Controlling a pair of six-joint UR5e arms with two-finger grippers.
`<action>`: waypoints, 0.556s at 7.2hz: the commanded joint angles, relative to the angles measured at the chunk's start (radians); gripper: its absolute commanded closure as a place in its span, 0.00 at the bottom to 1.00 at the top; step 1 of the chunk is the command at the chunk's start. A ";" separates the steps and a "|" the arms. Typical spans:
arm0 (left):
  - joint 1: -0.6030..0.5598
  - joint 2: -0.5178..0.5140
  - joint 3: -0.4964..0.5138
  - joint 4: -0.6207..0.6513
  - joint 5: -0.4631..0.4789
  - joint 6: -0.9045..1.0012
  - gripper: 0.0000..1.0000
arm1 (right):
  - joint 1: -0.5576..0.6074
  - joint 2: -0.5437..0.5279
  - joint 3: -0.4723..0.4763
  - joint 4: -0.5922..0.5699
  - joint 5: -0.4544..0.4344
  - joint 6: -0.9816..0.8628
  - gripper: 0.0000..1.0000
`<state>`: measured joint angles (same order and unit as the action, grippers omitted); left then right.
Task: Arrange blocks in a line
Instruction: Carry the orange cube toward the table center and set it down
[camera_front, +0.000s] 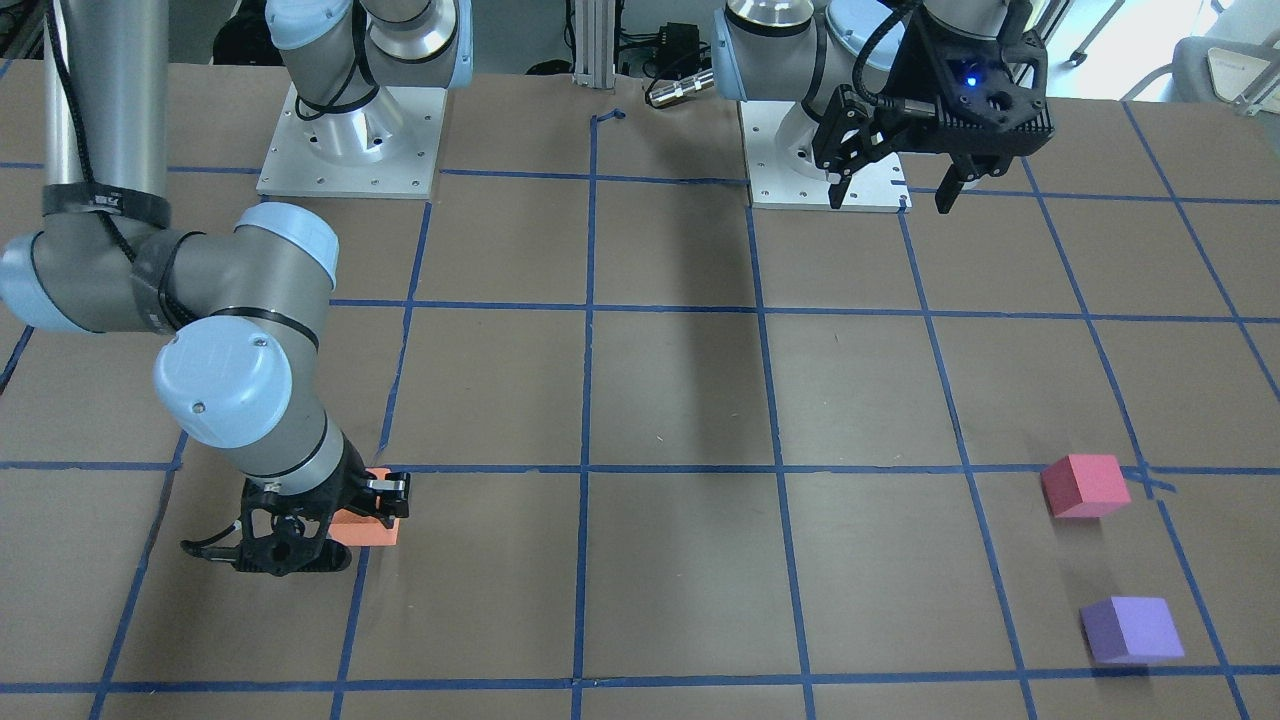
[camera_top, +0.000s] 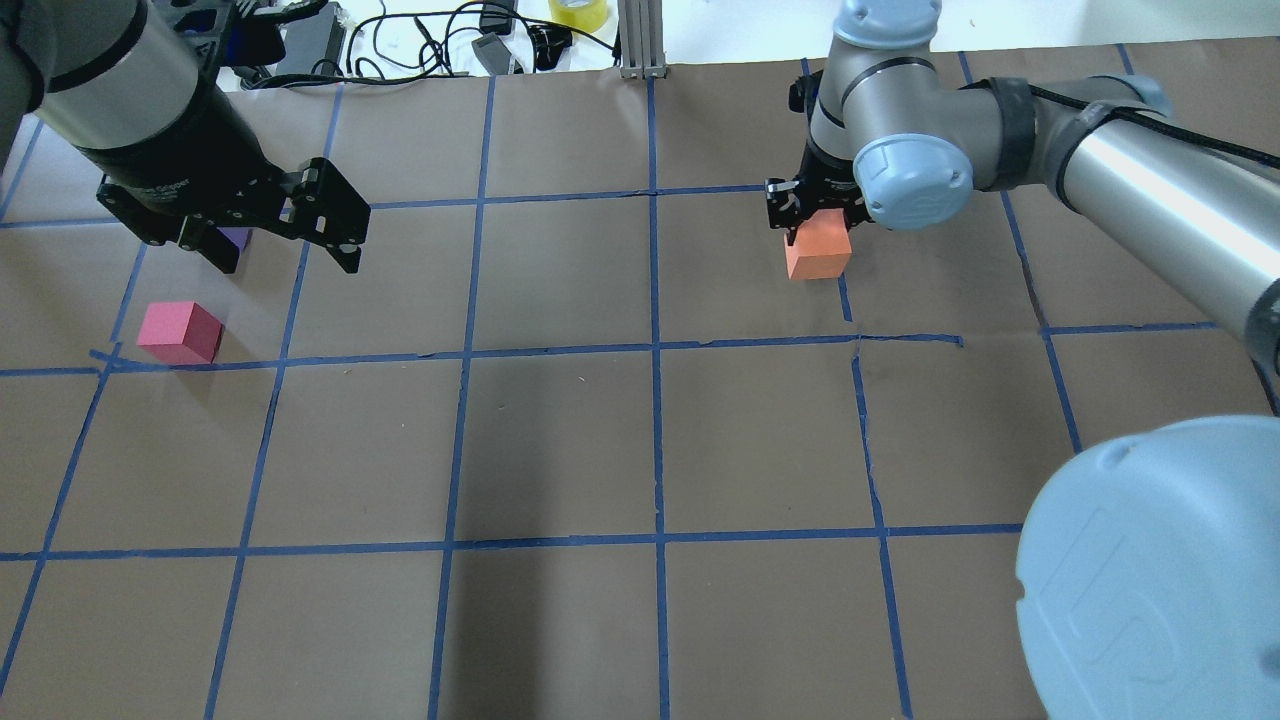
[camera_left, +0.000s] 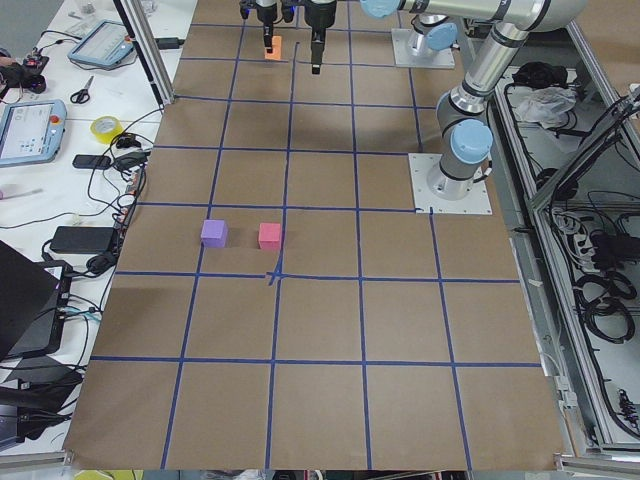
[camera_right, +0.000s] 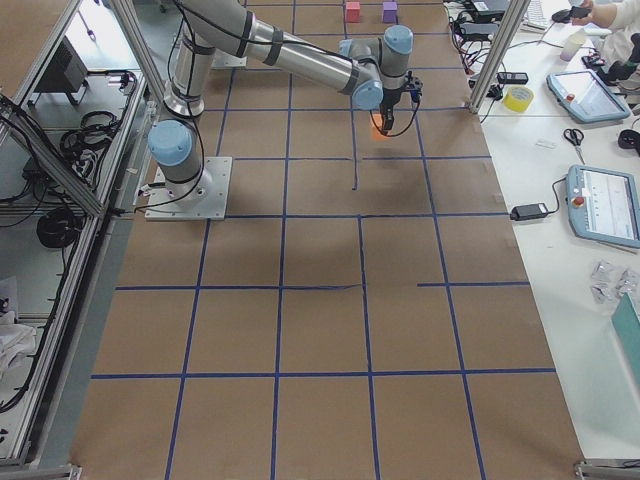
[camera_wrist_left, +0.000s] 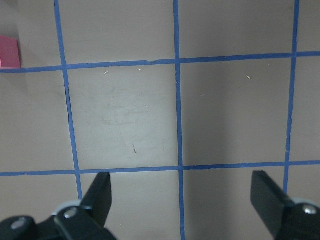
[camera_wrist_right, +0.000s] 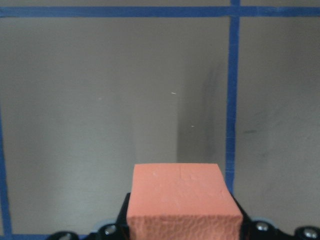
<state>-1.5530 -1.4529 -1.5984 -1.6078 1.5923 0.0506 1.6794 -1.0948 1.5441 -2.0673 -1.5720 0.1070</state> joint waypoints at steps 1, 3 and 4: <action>0.001 0.000 0.000 -0.001 0.000 0.000 0.00 | 0.103 0.010 -0.053 0.003 0.009 0.132 1.00; 0.002 0.000 0.000 0.000 0.000 0.000 0.00 | 0.178 0.079 -0.126 0.003 0.032 0.213 1.00; 0.001 0.000 0.000 0.000 0.000 0.000 0.00 | 0.207 0.119 -0.149 0.003 0.033 0.236 1.00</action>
<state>-1.5523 -1.4527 -1.5984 -1.6078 1.5923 0.0506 1.8453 -1.0231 1.4306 -2.0648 -1.5432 0.3052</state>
